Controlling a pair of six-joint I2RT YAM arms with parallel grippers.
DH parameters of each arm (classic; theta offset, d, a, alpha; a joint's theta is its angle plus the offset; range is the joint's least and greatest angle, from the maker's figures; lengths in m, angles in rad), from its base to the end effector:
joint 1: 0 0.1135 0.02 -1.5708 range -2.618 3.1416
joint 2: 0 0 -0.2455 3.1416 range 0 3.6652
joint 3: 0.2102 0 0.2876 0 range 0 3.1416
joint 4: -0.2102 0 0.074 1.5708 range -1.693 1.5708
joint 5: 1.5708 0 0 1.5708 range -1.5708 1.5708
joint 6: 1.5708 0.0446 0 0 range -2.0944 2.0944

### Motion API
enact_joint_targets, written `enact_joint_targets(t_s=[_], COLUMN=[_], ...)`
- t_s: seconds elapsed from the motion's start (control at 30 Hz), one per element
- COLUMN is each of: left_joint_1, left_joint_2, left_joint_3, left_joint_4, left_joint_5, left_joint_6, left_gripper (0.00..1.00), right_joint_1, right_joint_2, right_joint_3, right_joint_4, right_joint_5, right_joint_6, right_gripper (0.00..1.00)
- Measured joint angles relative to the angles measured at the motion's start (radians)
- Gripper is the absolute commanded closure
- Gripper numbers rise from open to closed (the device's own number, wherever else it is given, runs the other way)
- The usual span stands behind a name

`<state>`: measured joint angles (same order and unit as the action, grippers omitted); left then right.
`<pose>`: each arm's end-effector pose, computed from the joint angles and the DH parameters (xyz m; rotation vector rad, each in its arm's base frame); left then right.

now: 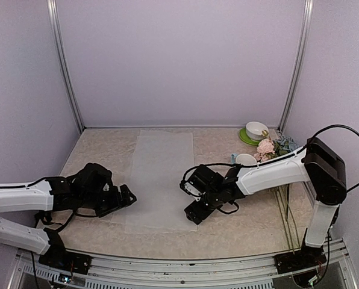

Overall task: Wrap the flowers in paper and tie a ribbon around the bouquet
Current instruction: Pick up the corner of the folded wrapping paper at the center of the board.

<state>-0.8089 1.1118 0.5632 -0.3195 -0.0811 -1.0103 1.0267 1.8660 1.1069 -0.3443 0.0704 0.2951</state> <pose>0.1815 -0.1850 0.1477 -0.2959 2.5491 -0.6784 0.2047 0.3322 0.0925 -0.9489 2.5410 0.3209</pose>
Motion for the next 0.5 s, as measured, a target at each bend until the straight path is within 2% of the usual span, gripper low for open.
enact_joint_targets(t_s=[0.1,0.27,0.5], left_joint_1=[0.01,0.066,0.079], left_joint_2=[-0.071,-0.13,-0.011], left_joint_3=[-0.1,-0.202,-0.204], left_joint_4=[-0.053,-0.027,0.167], left_joint_5=[-0.003,0.05,0.154], left_joint_6=[-0.042,-0.069,-0.055], left_gripper=[0.03,0.05,0.1], right_joint_1=[0.0,0.0,0.0], right_joint_2=[-0.007,-0.006,-0.003], right_joint_3=[0.002,0.009,0.011], right_joint_4=[-0.042,-0.069,-0.068], right_joint_5=[0.024,0.04,0.035], right_joint_6=[0.003,0.008,0.013], right_gripper=[0.11,0.11,0.11])
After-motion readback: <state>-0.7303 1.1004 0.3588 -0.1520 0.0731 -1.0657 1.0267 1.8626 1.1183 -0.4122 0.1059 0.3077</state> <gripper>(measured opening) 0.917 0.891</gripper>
